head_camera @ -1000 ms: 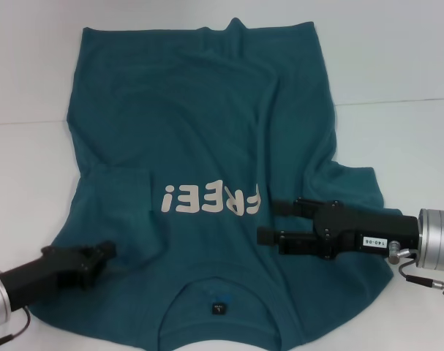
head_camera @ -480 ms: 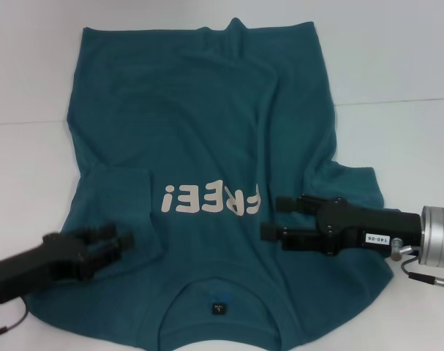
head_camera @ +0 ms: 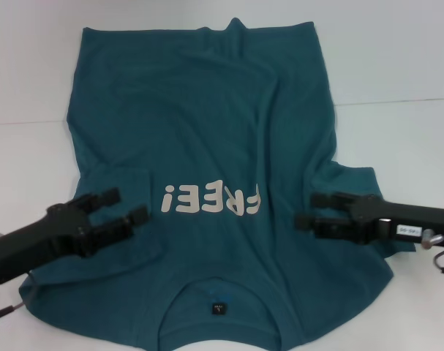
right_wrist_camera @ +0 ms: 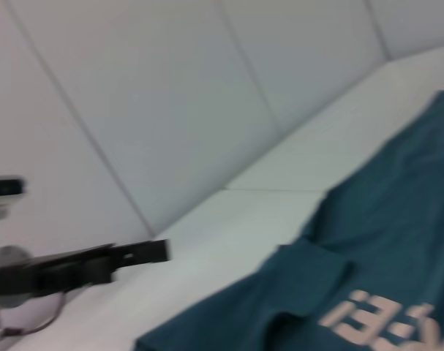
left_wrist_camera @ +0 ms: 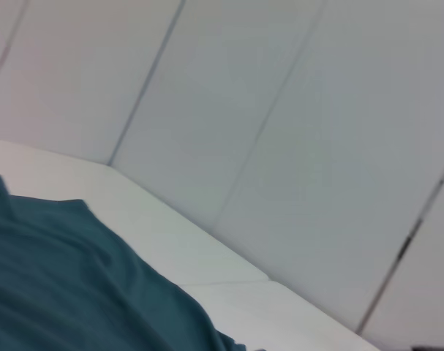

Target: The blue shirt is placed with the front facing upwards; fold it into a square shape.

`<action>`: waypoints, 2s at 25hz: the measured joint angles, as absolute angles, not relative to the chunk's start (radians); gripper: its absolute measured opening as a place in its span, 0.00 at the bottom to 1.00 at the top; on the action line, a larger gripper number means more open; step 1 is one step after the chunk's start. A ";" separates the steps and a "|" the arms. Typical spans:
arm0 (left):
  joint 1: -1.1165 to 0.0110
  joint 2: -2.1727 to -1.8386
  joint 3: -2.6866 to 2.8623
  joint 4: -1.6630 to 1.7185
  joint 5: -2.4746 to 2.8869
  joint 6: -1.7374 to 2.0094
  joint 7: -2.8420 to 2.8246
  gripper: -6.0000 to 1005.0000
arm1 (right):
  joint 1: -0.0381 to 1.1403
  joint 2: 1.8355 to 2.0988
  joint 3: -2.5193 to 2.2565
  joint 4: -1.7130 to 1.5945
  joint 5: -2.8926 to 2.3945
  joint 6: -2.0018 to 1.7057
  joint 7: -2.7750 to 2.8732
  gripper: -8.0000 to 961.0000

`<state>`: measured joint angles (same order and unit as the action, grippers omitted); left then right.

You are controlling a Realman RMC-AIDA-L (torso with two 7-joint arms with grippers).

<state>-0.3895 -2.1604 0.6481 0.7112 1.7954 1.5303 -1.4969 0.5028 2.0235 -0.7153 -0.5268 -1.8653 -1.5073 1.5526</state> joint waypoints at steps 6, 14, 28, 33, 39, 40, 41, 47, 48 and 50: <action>-0.391 -2.161 0.716 0.713 1.826 1.573 -1.391 0.85 | 0.481 1.988 -0.715 -0.598 -1.922 -1.460 1.721 0.93; -0.390 -2.164 0.751 0.713 1.883 1.603 -1.270 0.89 | 0.464 1.942 -0.712 -0.679 -2.010 -1.403 2.026 0.93; -0.398 -2.163 0.753 0.713 1.931 1.579 -1.258 0.88 | 0.437 1.930 -0.669 -0.673 -2.130 -1.295 2.239 0.93; -0.405 -2.163 0.753 0.709 1.941 1.576 -1.262 0.88 | 0.437 1.940 -0.672 -0.652 -2.133 -1.257 2.233 0.93; -0.405 -2.163 0.753 0.709 1.941 1.575 -1.262 0.88 | 0.454 1.971 -0.677 -0.648 -2.138 -1.212 2.220 0.93; -0.405 -2.163 0.753 0.709 1.941 1.575 -1.263 0.88 | 0.457 1.975 -0.676 -0.648 -2.138 -1.203 2.217 0.93; -0.405 -2.163 0.753 0.709 1.941 1.575 -1.263 0.88 | 0.460 1.980 -0.676 -0.648 -2.138 -1.192 2.215 0.93; -0.405 -2.163 0.751 0.709 1.941 1.574 -1.264 0.88 | 0.466 1.994 -0.678 -0.634 -2.139 -1.130 2.204 0.93; -0.405 -2.162 0.750 0.709 1.941 1.574 -1.264 0.88 | 0.467 1.995 -0.678 -0.631 -2.138 -1.130 2.197 0.90; -0.405 -2.162 0.748 0.709 1.941 1.574 -1.264 0.88 | 0.468 1.995 -0.679 -0.630 -2.136 -1.132 2.189 0.83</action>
